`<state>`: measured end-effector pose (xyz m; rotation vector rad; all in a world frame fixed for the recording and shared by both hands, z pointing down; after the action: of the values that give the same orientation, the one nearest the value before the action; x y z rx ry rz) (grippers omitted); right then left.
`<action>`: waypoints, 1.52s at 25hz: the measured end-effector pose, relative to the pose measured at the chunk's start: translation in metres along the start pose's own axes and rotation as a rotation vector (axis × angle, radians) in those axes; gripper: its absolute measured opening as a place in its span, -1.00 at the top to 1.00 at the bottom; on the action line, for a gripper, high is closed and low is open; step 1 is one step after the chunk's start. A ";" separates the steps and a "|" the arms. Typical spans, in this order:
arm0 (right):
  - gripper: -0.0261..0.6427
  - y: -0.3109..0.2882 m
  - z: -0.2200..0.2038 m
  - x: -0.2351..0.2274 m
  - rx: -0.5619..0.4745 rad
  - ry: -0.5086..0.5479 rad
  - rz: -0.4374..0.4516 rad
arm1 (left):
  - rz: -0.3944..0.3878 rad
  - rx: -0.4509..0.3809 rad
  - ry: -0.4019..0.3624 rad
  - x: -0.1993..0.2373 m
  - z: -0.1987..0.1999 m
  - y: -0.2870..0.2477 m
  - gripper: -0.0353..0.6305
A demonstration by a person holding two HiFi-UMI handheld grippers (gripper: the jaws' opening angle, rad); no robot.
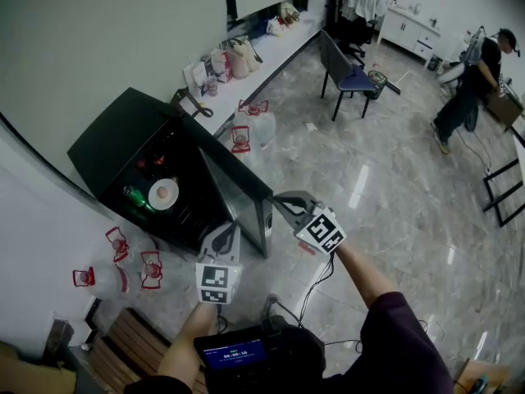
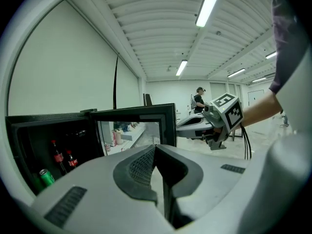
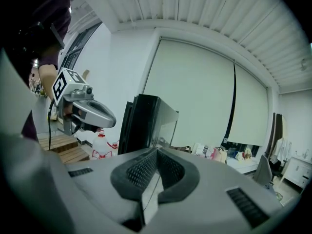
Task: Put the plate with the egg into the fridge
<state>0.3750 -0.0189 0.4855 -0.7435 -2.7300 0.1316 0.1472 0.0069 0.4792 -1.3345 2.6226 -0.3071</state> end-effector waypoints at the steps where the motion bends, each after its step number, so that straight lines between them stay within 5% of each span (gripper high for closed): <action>1: 0.90 0.000 0.003 0.011 -0.002 0.000 0.004 | 0.005 -0.001 0.002 0.001 -0.003 0.008 0.87; 8: 0.90 -0.026 0.036 0.095 -0.031 0.016 0.078 | 0.089 -0.011 0.035 0.027 -0.022 0.080 0.87; 19: 0.90 -0.075 0.087 0.211 -0.136 -0.076 0.055 | 0.270 -0.028 0.088 0.088 -0.051 0.203 0.87; 29: 0.90 -0.091 0.122 0.286 -0.194 -0.096 -0.001 | 0.286 -0.050 0.093 0.114 -0.071 0.261 0.87; 38: 0.90 -0.105 0.135 0.309 -0.192 -0.117 0.000 | 0.281 -0.049 0.116 0.127 -0.083 0.272 0.87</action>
<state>0.0289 0.0462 0.4579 -0.8111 -2.8833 -0.0919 -0.1580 0.0680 0.4785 -0.9681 2.8843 -0.2870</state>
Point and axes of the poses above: the fingertips, and each gripper's own axes: y backward along the fingers, x to its left, z out of its top, the point moved 9 cm from there along y, backward along the fingers, and after that the axes turned 10 degrees about -z, right-handed, at the moved point
